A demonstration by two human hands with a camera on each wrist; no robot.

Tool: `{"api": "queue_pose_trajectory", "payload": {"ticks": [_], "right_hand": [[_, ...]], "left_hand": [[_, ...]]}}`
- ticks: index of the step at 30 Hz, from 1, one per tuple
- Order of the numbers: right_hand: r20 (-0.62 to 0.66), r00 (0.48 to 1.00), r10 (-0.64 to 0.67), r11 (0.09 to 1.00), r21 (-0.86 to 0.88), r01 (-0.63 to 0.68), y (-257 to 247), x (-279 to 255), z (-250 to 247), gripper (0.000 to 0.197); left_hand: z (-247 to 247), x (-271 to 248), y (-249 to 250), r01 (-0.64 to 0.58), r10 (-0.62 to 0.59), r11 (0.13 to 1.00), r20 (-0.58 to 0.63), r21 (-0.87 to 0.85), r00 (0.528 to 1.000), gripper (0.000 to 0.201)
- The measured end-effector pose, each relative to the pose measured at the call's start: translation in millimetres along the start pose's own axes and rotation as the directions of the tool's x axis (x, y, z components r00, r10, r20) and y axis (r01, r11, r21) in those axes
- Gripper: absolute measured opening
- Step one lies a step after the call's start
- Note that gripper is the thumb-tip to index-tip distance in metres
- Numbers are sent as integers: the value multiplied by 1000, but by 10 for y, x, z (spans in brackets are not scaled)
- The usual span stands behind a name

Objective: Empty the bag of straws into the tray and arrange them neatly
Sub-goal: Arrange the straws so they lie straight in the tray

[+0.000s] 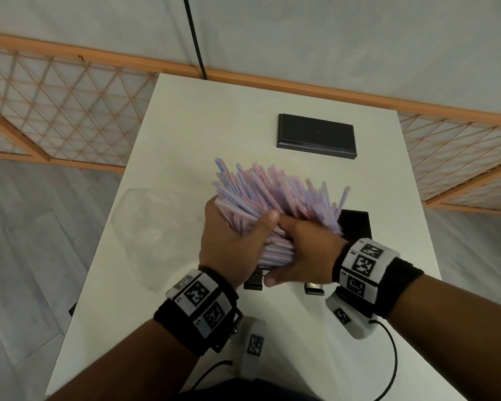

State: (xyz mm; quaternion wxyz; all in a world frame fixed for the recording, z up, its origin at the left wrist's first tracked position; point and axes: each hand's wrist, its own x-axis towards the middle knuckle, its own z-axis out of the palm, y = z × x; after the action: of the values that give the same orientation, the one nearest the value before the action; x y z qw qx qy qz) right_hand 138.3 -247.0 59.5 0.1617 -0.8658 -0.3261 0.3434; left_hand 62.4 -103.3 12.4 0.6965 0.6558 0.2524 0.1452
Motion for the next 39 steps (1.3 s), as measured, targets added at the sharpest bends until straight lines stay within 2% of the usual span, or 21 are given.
{"api": "queue_pose_trajectory", "payload": {"ticks": [4,7,9,14,19,22,26,29,31,34,37,39], "right_hand": [[15,1000,23,994,-109,-22,151,-164,-30,81],[-61,998,-24,996,-85,19,235,-378,-68,76],[-111,993,-45,997,-60,39,290,-534,-79,68],[-149,989,16,998,-58,-25,395,-837,-89,40],[-154,987,47,989,-129,-67,401,-911,-96,22],[-205,978,31,990,-131,-59,405,-783,-42,32],[-307,949,-70,997,-61,54,342,-624,22,36],[-425,905,32,998,-34,-51,420,-628,-18,39],[-401,903,157,986,16,-164,482,-627,-44,59],[-322,925,202,979,33,-202,492,-508,-12,85],[-290,929,229,970,-15,-244,396,-354,92,83],[-342,918,202,950,-161,-269,345,-300,138,77]], "left_hand": [[-23,-4,14,-8,9,996,-12,91,1000,82],[-8,-71,101,15,-15,1000,-29,10,999,67],[-12,-111,152,-7,7,1000,-23,-23,1000,62],[-29,-146,213,20,-21,998,-14,-59,1000,86],[-31,-223,193,23,-23,998,-2,-50,1000,77],[-8,-216,215,39,-39,997,-7,-61,999,72],[5,-197,257,57,-57,994,9,-90,998,69],[-9,-196,258,63,-64,988,-2,-144,998,76],[-17,-198,272,96,-96,978,7,-185,995,70],[-14,-188,267,134,-133,973,19,-190,991,49],[-1,-171,264,169,-174,960,-3,-225,985,69],[4,-167,261,151,-161,954,-16,-258,987,70]]}}
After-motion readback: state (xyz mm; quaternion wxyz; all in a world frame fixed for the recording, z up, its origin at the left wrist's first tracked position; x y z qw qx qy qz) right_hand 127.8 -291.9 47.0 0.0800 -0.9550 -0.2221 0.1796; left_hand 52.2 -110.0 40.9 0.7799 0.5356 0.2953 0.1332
